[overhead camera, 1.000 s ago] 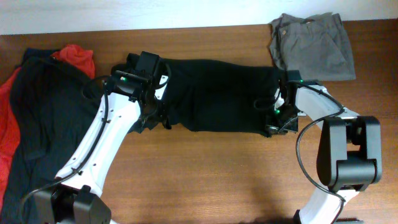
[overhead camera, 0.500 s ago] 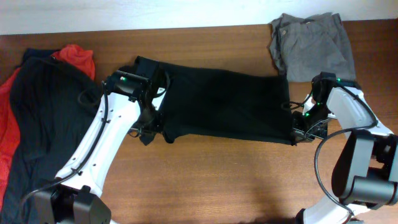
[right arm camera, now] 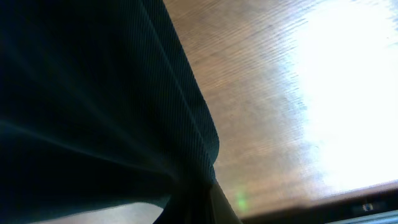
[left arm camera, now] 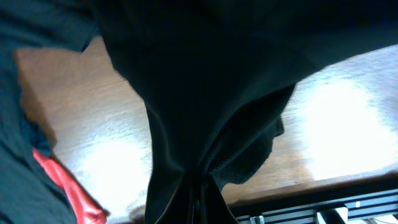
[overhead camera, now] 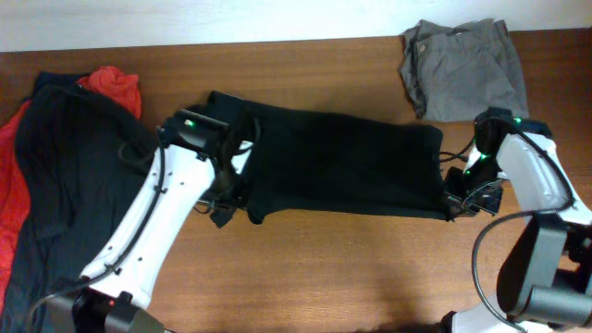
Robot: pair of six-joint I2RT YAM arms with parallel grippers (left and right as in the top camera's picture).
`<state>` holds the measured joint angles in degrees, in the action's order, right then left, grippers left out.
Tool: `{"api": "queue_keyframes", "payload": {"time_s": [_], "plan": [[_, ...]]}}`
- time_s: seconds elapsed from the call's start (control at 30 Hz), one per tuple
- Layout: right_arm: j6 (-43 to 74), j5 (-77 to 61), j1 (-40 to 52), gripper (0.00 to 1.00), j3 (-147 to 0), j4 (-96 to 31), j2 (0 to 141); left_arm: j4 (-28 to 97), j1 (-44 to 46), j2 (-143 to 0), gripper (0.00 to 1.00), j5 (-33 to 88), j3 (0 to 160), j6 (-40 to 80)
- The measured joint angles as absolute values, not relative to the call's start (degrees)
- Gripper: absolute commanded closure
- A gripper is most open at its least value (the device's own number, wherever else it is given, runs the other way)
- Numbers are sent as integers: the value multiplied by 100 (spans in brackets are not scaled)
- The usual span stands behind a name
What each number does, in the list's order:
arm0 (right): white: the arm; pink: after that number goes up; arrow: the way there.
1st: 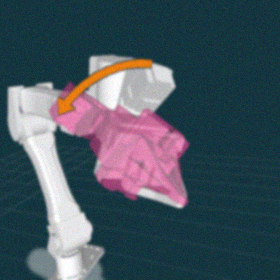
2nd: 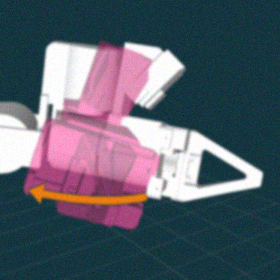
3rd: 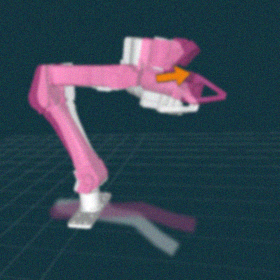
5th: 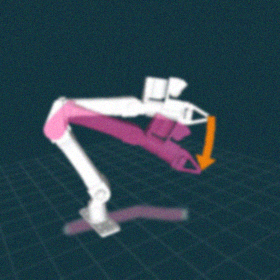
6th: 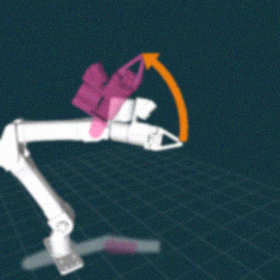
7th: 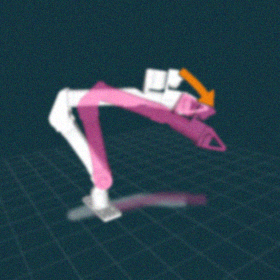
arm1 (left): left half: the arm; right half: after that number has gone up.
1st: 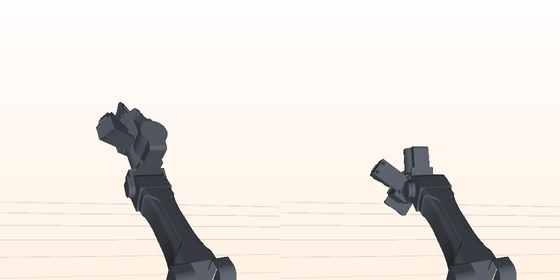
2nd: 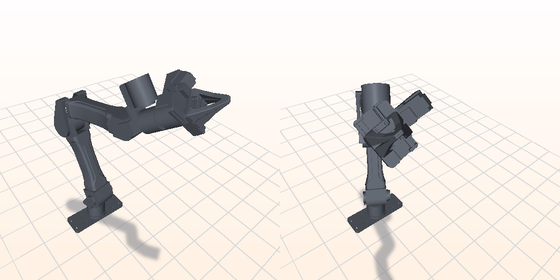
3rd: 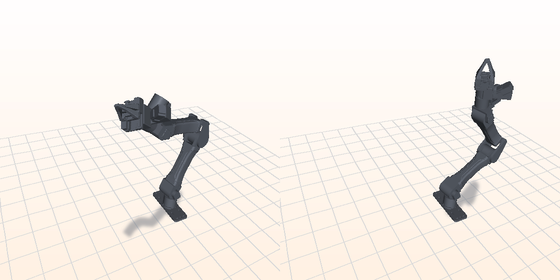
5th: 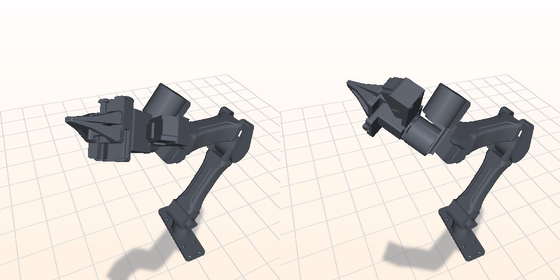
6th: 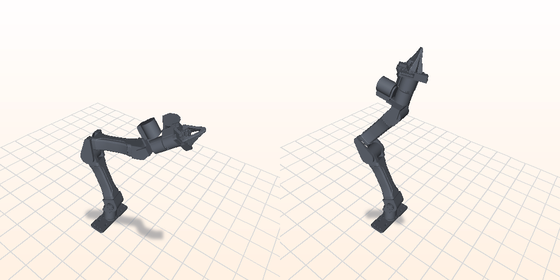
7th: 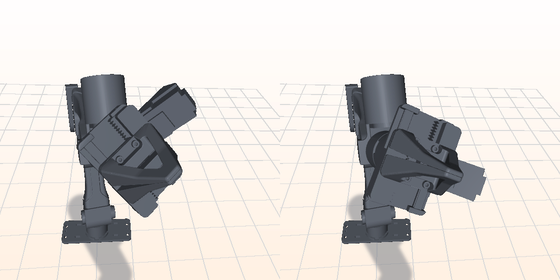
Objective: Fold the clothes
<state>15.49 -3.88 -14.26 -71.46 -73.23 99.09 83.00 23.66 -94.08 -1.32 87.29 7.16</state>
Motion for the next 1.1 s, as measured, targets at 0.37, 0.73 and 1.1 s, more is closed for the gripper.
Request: {"api": "queue_keyframes", "payload": {"time_s": [0.37,0.73,1.1], "plan": [[1570,-283,-1750,96,-7146,-6775,9717,6598,2773,-9382,99,-768,8735,871],[1439,-403,-1750,96,-7146,-5651,9717,5135,2773,-9889,99,-2082,8764,893],[1323,-436,-1216,96,-7146,-4718,9784,4488,2539,-11048,99,-2244,8764,893]]}}
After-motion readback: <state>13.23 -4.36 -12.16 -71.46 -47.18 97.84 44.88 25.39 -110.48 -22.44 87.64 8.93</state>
